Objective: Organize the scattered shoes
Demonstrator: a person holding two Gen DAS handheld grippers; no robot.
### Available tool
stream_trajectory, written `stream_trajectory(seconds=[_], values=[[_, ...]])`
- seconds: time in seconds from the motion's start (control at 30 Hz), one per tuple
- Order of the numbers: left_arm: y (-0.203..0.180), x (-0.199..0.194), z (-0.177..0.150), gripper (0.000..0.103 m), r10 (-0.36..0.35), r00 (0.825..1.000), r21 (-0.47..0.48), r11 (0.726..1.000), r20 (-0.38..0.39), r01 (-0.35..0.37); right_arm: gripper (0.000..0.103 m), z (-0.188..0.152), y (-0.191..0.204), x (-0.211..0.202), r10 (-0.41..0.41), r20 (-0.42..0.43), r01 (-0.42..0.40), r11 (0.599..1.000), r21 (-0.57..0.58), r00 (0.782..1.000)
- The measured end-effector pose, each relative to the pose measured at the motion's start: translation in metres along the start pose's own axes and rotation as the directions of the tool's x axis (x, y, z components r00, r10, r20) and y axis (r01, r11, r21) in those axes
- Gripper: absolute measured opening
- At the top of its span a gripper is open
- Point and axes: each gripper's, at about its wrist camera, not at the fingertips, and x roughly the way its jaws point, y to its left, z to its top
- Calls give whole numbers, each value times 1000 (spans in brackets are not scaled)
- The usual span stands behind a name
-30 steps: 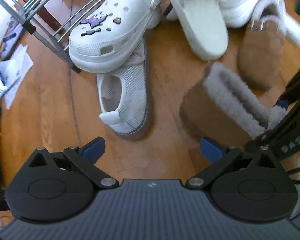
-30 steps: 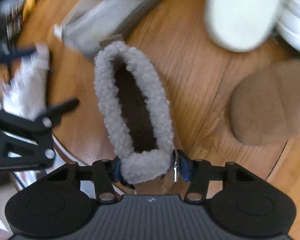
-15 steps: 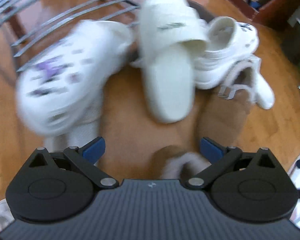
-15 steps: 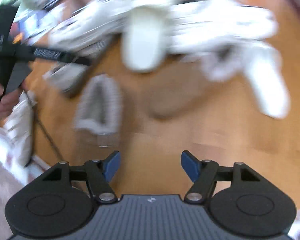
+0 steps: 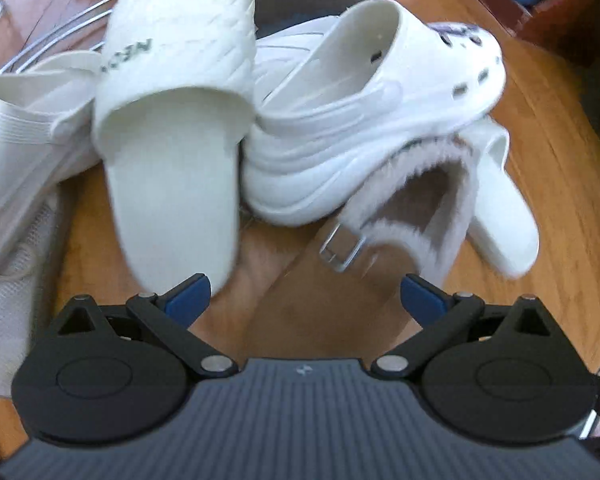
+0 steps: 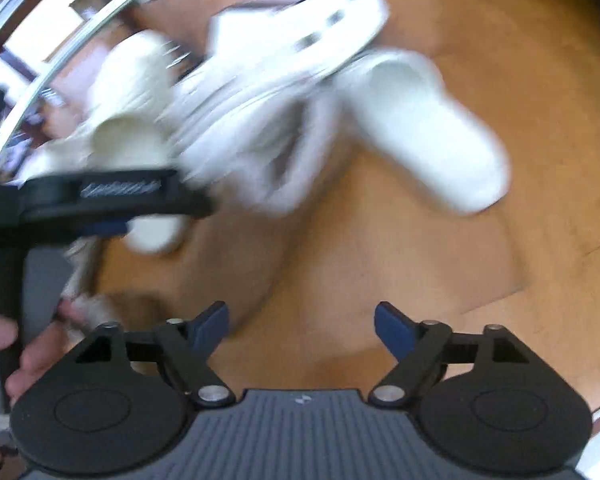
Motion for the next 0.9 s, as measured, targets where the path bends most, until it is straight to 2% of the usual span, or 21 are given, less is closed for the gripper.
stream_trajectory(seconds=[0.07,0.13,0.2,0.27,0.3,0.33,0.4,0.43,0.53,0.67,0.73,0.83,0.9], values=[[-10,13,3,103,36,999,3,999,-10,-36,82,1,-20,-8,-14,30,12,997,75,999],[-26,42,7,103,84,995,15,996,-44,-84,84,-4,-30,-6,47,19,-49,993,111,999],[-28,61,4,103,104,991,4,995,-79,-104,85,-10,-35,1,111,-7,-109,985,130,994],[-19,72,-8,102,88,994,-55,994,-62,-91,85,-9,-33,12,142,-36,-137,983,126,989],[-17,71,-12,98,86,995,-55,995,-46,-88,85,-8,-30,18,160,-45,-153,980,124,986],[-17,69,-15,87,89,995,-51,995,-32,-91,85,-8,-29,23,177,-41,-171,978,123,983],[-21,63,-18,72,116,993,-22,993,-21,-116,85,-12,-32,28,216,-34,-211,970,123,976],[-24,60,-20,68,129,991,-3,992,-22,-129,85,-13,-33,28,228,-34,-222,967,127,973],[-28,58,-25,60,136,990,19,991,-38,-136,86,-16,-44,32,262,-17,-256,954,159,965],[-31,47,-38,54,95,993,-23,995,-74,-97,86,-22,-58,39,282,-3,-277,944,180,959],[-34,33,-52,46,66,994,-65,995,-85,-71,86,-24,-63,43,292,2,-287,940,182,957],[-35,9,-69,33,59,997,-90,994,-55,-64,86,-28,-71,47,324,15,-320,927,196,946],[-34,-3,-79,34,55,997,-97,993,-57,-60,86,-30,-75,49,341,21,-338,920,196,940]])
